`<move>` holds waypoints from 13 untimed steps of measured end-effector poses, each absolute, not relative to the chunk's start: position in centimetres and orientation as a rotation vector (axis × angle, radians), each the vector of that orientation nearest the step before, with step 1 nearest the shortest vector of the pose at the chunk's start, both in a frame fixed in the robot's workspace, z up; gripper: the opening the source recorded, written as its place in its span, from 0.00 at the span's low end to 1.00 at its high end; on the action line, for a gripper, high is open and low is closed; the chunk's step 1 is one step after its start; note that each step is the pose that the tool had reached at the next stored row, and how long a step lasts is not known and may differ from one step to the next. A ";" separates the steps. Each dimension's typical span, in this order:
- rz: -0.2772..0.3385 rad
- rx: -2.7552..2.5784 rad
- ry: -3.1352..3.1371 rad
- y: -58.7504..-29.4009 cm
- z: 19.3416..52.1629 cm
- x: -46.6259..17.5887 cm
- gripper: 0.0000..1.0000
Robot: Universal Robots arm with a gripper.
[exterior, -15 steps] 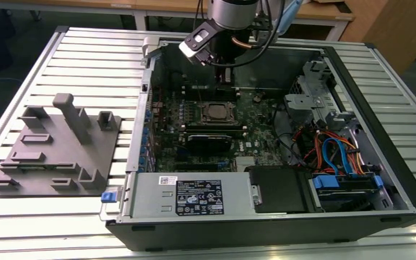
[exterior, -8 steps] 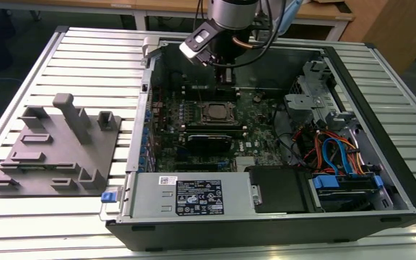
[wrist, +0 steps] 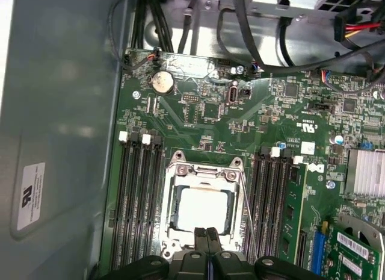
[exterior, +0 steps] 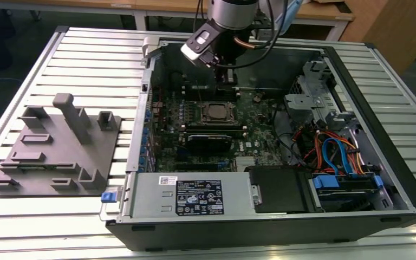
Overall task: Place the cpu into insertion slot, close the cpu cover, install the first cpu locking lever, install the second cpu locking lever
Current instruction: 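Install the first cpu locking lever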
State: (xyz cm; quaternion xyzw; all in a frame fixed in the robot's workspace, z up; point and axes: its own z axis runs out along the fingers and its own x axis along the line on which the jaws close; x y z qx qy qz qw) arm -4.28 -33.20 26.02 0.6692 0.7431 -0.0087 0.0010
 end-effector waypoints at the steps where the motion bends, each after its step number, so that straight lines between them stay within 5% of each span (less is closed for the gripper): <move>1: -0.027 2.094 2.339 -33.2 26.0 -4.3 0.10; 13: -0.027 1.919 2.483 -33.2 26.0 -4.3 0.10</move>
